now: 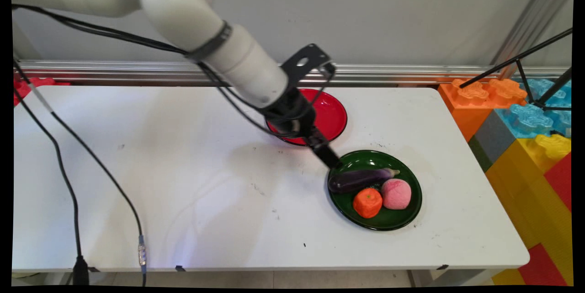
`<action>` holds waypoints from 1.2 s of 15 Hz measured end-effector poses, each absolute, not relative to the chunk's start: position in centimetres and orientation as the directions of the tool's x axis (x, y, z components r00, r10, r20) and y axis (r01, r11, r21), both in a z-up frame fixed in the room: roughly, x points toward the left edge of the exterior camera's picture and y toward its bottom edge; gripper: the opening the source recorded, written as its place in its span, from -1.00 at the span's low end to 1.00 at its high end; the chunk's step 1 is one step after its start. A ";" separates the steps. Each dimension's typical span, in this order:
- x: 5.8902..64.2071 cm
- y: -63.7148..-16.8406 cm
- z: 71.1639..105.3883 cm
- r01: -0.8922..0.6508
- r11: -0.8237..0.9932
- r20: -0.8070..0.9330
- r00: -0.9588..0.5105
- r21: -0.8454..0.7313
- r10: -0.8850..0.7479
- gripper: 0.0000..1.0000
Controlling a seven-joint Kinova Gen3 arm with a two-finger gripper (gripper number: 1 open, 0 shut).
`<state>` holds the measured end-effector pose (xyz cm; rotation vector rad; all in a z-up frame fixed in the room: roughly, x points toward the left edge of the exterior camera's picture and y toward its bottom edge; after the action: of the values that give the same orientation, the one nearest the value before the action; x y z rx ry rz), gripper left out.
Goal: Pick up the eggplant from the green plate
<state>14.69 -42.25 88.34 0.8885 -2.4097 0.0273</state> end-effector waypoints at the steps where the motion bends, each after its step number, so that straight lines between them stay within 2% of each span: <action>1: 13.7 -42.7 88.1 -0.618 0.767 0.519 -0.605 0.171 -0.604 1.00; 8: 9.5 -44.4 85.7 -0.662 0.724 0.508 -0.564 0.195 -0.652 1.00; 18: 6.8 -46.3 81.4 -0.708 0.678 0.471 -0.537 0.198 -0.699 1.00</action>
<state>6.81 -46.34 81.44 1.0844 -2.3687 0.0231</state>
